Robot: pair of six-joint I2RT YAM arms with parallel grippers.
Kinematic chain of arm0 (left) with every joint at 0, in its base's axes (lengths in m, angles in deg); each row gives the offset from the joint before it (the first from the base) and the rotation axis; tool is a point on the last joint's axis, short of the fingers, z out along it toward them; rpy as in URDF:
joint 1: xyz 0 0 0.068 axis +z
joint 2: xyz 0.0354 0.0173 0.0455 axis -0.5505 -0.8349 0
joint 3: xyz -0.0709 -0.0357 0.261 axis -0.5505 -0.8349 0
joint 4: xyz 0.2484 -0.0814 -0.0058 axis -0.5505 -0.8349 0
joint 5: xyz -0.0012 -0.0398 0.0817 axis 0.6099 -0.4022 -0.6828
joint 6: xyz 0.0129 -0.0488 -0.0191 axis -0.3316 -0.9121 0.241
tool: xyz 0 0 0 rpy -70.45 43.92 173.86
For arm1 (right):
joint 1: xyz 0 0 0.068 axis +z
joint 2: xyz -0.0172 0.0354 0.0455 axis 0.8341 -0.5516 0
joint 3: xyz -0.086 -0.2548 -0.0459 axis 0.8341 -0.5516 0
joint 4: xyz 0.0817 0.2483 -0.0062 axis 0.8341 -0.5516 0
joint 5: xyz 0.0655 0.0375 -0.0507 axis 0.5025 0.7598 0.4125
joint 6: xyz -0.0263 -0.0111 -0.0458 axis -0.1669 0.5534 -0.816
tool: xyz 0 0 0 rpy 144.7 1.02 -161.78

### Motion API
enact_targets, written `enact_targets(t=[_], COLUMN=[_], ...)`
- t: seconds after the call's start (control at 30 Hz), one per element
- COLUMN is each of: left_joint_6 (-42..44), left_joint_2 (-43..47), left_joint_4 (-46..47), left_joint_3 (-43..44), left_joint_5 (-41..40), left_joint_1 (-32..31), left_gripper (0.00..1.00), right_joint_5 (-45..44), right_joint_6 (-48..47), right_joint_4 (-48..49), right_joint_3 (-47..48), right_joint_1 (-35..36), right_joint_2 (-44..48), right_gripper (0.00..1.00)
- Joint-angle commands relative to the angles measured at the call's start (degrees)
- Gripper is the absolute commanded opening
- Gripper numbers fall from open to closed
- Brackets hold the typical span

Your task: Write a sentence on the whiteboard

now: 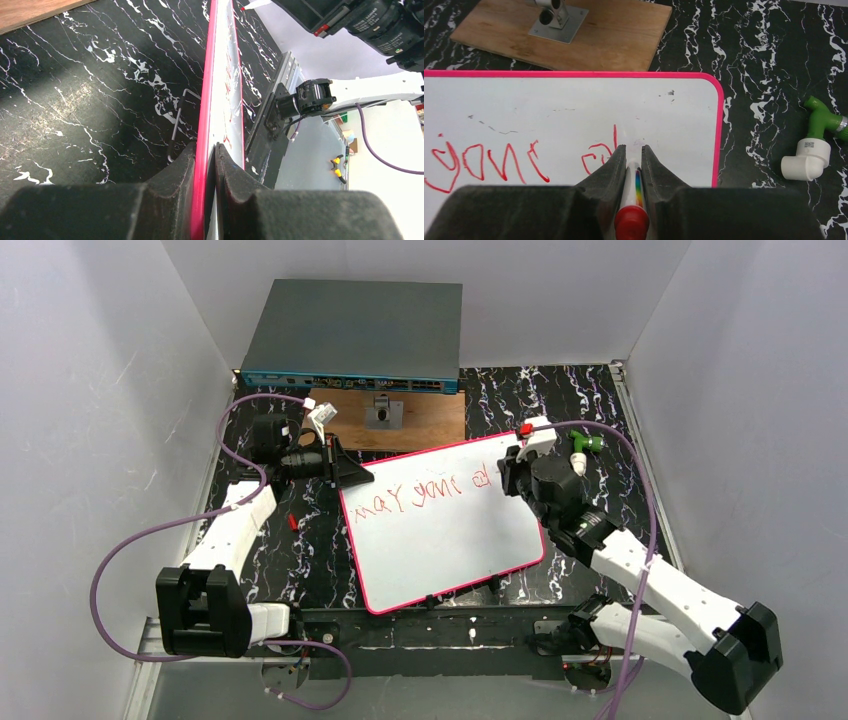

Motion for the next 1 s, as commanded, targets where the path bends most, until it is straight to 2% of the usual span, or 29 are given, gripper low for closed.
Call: enact_targets(t=[0.0,0.67,0.97], left_joint_6=[8.63,8.85,8.94], left_joint_2=[1.42,1.28,1.62], left_joint_4=[0.59,0.33,0.07], left_joint_3=[-1.04,-0.96,-1.03], left_joint_5=[-10.43,-10.72,-10.97], left_joint_1=[-0.27,-0.64,-0.74], left_gripper=[0.00,0.00,0.00], right_joint_5=[-2.16,2.52,4.56], right_joint_6=[-1.18,-0.42,0.64], right_joint_4=[5.02,8.52,7.32], right_joint_3=[2.20,2.69,2.26], right_joint_1=[-1.71,-3.05,-3.05], right_joint_2=[-2.44,-7.19,-6.05], right_gripper=[0.01,0.01,0.01])
